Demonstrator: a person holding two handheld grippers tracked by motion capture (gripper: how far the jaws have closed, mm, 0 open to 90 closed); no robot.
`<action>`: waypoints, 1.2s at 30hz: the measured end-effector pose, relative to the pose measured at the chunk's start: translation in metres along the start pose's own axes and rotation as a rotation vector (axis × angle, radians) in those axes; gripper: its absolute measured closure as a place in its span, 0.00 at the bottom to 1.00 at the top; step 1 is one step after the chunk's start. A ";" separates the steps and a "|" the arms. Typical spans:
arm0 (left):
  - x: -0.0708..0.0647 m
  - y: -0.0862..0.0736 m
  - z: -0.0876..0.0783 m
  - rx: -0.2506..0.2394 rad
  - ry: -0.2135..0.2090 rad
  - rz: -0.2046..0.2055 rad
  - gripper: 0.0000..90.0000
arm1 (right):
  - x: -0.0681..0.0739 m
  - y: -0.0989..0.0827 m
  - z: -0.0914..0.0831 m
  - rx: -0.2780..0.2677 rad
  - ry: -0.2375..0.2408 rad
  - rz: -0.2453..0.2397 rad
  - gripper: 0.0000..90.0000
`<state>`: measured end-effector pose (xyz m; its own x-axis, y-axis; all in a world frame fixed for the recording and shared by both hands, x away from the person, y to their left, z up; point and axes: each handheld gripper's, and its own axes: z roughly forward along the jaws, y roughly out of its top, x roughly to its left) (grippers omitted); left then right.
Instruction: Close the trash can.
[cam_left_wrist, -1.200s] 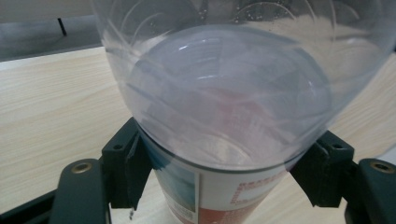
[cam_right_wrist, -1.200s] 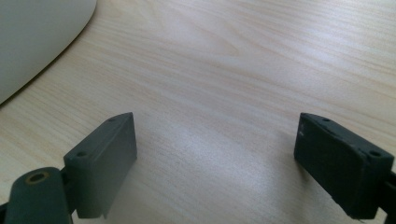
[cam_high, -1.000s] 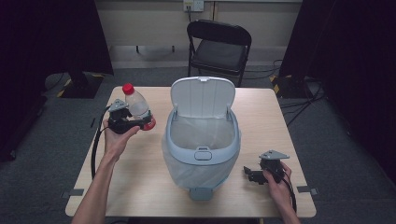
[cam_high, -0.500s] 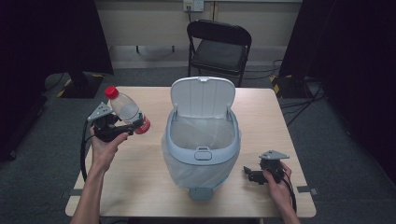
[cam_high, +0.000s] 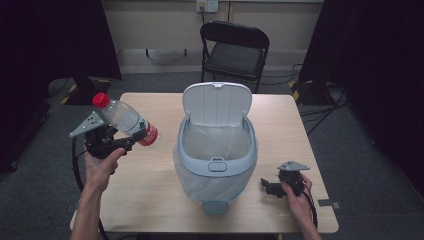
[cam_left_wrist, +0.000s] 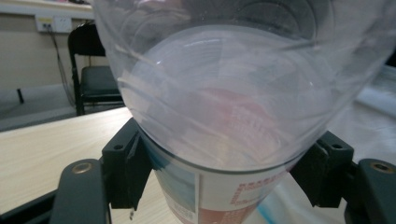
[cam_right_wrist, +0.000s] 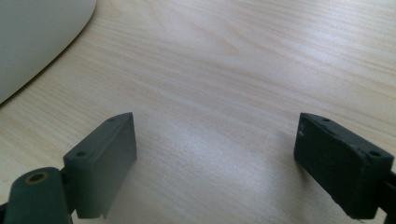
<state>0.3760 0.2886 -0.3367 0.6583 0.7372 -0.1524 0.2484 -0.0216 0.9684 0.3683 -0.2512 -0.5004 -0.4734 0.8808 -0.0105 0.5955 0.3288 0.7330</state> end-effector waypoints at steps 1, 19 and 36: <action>-0.002 0.001 -0.001 -0.004 -0.001 0.003 0.32 | 0.000 0.000 0.000 0.000 0.000 -0.001 0.13; -0.029 0.039 -0.033 -0.137 -0.048 0.073 0.32 | 0.000 0.000 0.000 0.000 0.000 -0.001 0.13; -0.054 0.086 -0.028 -0.247 -0.118 0.110 0.32 | 0.000 0.000 0.000 -0.001 0.000 -0.002 0.13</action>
<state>0.3419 0.2657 -0.2400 0.7532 0.6558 -0.0515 -0.0001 0.0784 0.9969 0.3683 -0.2514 -0.5005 -0.4742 0.8804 -0.0122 0.5940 0.3301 0.7336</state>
